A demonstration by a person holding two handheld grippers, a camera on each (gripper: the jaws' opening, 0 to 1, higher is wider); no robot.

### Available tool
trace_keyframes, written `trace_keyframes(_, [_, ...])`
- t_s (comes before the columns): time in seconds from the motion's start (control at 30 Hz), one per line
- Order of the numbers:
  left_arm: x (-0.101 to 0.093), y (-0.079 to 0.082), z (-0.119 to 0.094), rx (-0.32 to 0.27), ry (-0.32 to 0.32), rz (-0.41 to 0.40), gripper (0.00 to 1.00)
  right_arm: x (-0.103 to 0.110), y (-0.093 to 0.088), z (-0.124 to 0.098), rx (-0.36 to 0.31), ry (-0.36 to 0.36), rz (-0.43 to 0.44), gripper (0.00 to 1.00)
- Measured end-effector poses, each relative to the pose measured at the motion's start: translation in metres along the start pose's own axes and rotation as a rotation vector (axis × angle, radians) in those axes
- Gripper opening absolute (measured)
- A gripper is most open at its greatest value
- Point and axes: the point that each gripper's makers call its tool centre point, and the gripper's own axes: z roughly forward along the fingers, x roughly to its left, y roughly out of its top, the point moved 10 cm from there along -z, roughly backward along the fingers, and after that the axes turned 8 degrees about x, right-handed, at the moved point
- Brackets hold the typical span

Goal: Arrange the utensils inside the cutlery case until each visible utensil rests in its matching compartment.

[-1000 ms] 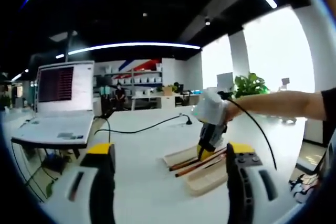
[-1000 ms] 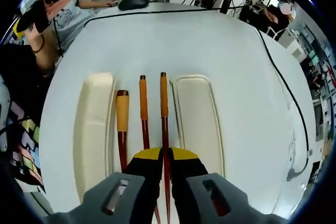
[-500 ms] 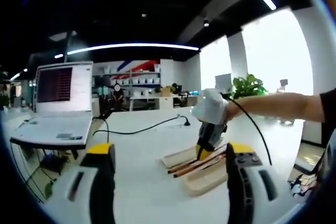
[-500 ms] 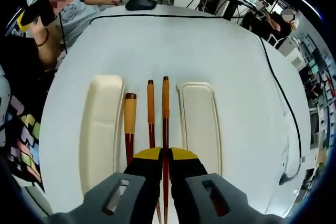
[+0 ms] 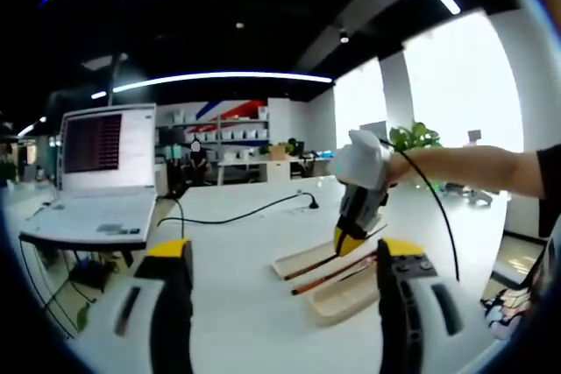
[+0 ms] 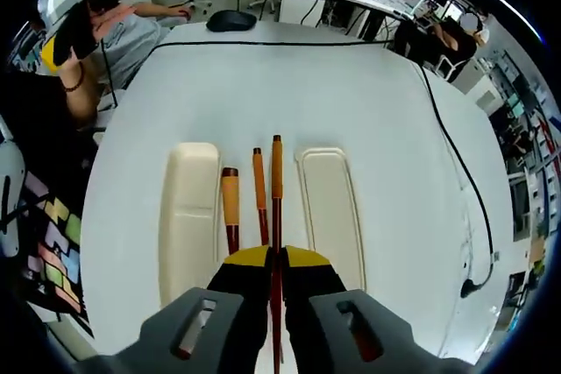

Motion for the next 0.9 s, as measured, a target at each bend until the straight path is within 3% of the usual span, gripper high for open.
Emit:
trace_keyframes(0.23, [0.002,0.000,0.000,0.000,0.005,-0.006,0.91,0.016,-0.008,-0.016,-0.038,-0.041,0.005,0.02])
trace_keyframes(0.47, [0.002,0.000,-0.001,-0.001,0.010,-0.004,0.91,0.037,-0.018,-0.024,-0.094,-0.037,-0.008,0.02])
trace_keyframes(0.9, [0.002,0.000,0.000,0.009,0.008,0.004,0.91,0.059,-0.021,-0.022,-0.094,-0.020,-0.026,0.02])
